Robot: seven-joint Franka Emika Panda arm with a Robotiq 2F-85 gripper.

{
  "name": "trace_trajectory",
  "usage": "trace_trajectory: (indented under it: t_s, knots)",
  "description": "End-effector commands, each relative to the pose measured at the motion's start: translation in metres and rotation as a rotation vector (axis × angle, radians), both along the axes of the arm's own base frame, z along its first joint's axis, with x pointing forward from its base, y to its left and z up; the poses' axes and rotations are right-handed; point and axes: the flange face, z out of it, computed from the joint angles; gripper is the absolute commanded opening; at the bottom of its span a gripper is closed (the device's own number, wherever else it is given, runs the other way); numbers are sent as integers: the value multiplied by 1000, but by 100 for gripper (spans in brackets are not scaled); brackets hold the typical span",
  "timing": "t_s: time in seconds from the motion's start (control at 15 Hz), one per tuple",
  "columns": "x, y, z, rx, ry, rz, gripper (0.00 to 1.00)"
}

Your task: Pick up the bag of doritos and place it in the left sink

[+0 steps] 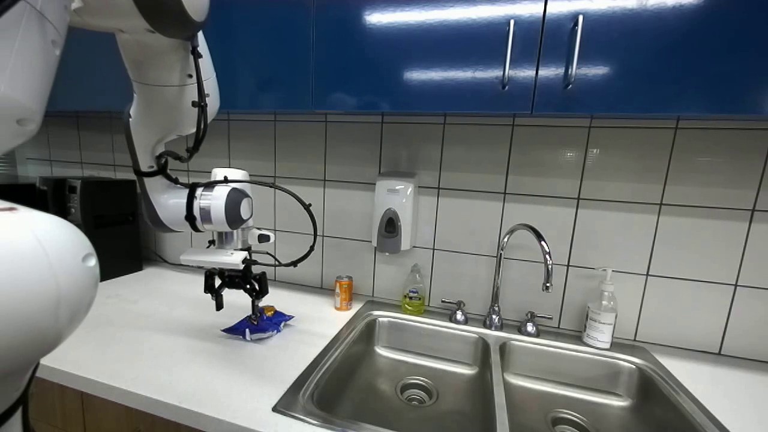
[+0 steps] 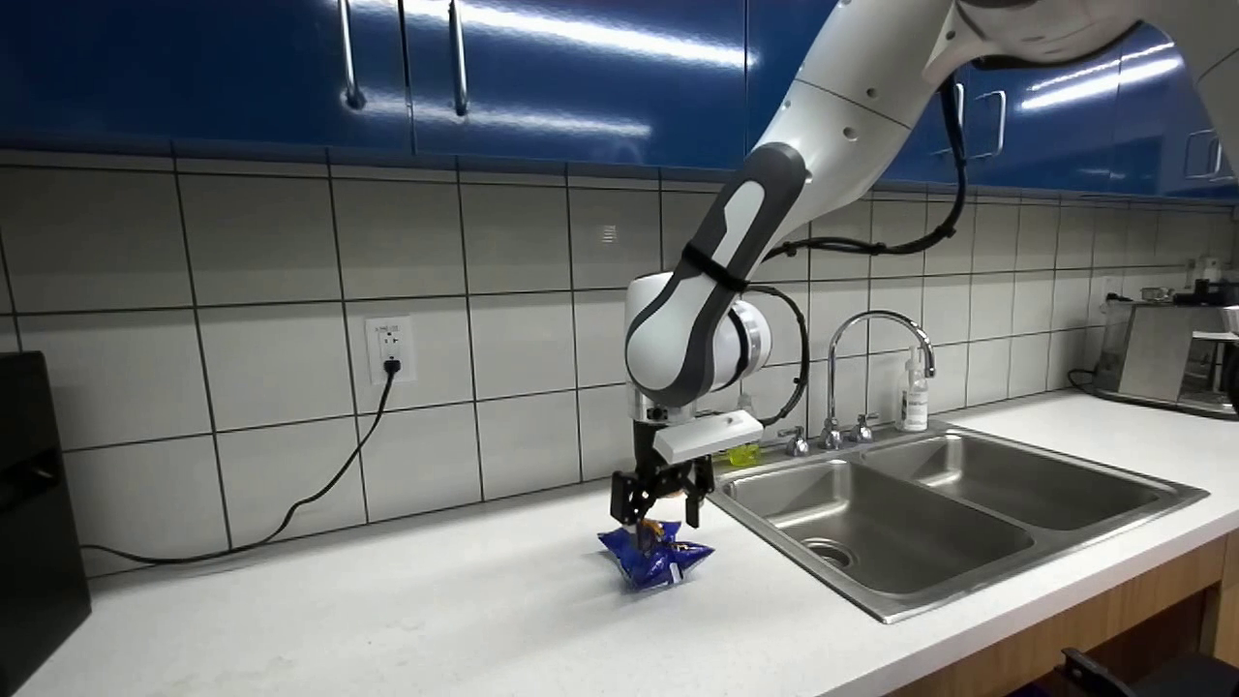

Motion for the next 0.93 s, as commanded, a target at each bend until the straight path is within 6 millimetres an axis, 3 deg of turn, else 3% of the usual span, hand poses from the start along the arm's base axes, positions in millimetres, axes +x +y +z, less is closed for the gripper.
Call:
trace_trajectory:
  t_s: [0.0, 0.33, 0.87]
  knots:
    - [31, 3, -3, -18, -29, -31, 100]
    - [57, -7, -15, -31, -36, -63, 100]
    - [70, -26, -30, -66, -17, -100, 100]
